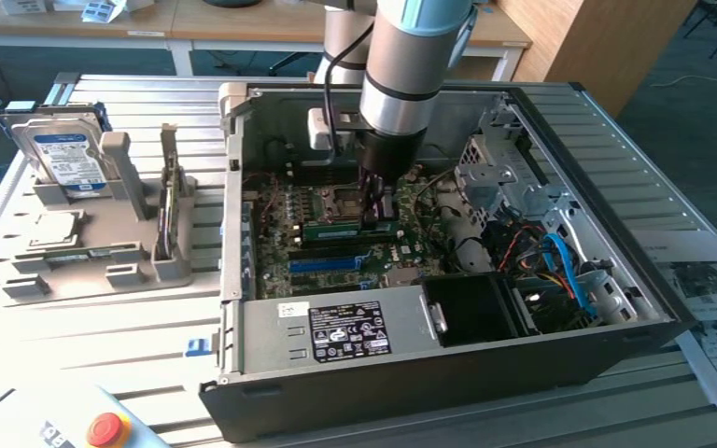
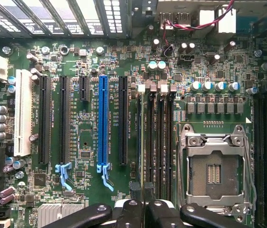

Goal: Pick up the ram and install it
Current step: 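Insert the ram into the slot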

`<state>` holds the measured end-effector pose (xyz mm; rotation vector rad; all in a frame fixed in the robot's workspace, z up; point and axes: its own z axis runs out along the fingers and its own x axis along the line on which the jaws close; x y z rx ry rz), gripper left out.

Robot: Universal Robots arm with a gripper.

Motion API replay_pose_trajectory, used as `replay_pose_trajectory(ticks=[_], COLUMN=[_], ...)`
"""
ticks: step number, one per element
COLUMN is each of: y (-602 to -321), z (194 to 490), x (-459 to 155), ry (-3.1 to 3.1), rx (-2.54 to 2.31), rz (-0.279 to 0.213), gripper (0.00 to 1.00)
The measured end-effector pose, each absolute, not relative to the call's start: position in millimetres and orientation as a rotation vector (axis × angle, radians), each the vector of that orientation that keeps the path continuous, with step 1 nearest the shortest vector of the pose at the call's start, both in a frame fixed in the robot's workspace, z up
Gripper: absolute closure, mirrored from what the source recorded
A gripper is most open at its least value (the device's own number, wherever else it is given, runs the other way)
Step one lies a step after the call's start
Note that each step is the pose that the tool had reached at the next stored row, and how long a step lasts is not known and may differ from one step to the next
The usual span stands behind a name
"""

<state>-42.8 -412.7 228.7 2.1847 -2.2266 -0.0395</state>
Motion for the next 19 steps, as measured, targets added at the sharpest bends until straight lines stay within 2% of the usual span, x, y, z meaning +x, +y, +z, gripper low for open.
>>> replay_pose_trajectory(ticks=[19], y=[-412.3], z=[228.9], x=[-42.4], ry=[-2.223], rx=[2.181], rz=[-0.047], gripper=[0.88])
